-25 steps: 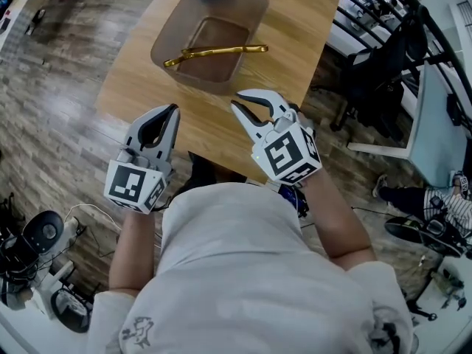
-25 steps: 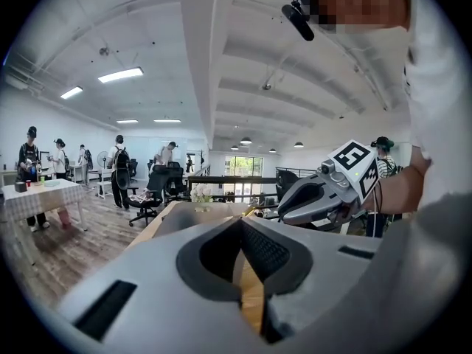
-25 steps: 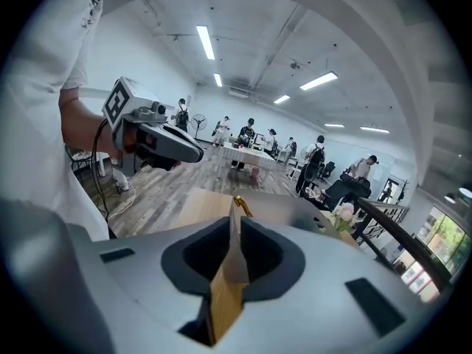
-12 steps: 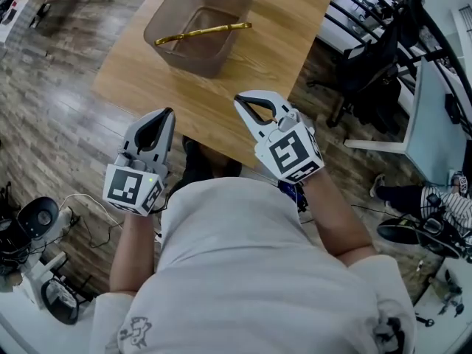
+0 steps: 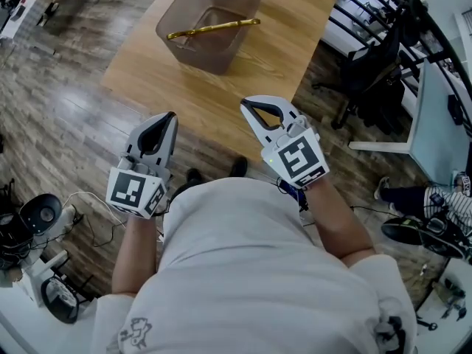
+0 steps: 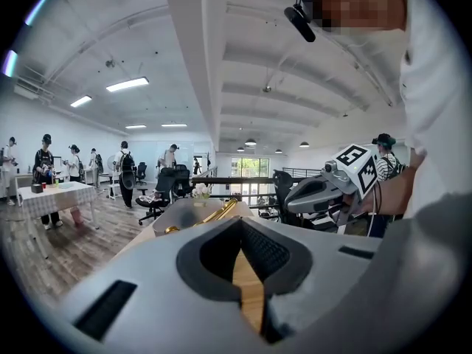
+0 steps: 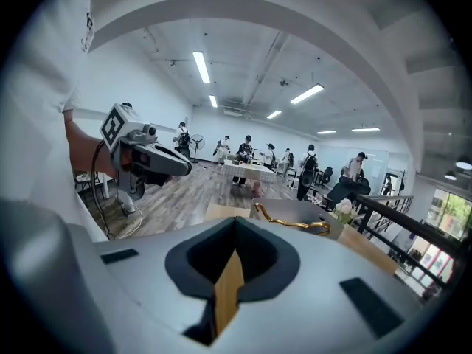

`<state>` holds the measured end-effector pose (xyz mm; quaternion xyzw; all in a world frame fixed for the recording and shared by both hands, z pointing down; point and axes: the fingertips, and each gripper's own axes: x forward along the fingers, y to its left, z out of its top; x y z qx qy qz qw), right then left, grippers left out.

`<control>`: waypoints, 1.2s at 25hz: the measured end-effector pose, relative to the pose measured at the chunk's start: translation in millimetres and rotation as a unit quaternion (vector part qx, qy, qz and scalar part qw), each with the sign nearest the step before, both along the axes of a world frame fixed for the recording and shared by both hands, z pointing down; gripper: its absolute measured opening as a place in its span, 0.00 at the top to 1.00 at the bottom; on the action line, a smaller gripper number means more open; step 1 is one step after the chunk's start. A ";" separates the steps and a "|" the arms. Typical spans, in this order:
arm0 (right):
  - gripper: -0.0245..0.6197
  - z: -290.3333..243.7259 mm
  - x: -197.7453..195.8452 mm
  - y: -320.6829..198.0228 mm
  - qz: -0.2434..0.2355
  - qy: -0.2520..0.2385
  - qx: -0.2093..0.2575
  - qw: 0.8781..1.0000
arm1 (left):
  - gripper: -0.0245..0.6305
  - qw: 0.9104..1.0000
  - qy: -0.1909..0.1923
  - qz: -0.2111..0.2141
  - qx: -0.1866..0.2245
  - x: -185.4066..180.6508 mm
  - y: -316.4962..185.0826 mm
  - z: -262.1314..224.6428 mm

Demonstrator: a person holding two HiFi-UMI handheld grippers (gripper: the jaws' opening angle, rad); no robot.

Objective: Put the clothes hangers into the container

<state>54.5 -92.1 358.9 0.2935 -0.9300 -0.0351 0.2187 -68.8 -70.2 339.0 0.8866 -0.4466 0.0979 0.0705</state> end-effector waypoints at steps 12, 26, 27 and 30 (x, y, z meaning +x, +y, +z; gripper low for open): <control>0.95 -22.5 -47.9 33.9 0.048 -0.037 0.010 0.998 | 0.95 0.999 0.005 0.034 0.009 -59.9 30.3 -8.6; 0.95 -19.3 -86.1 83.4 0.123 -0.027 0.015 0.992 | 0.95 0.995 0.022 0.094 0.001 -113.3 67.2 -5.8; 0.95 -20.2 -85.5 85.6 0.125 -0.026 0.017 0.992 | 0.95 0.995 0.022 0.096 0.002 -113.4 68.9 -6.1; 0.95 -23.2 -81.6 89.8 0.123 -0.026 0.024 0.992 | 0.95 0.995 0.022 0.096 0.005 -110.9 73.2 -7.6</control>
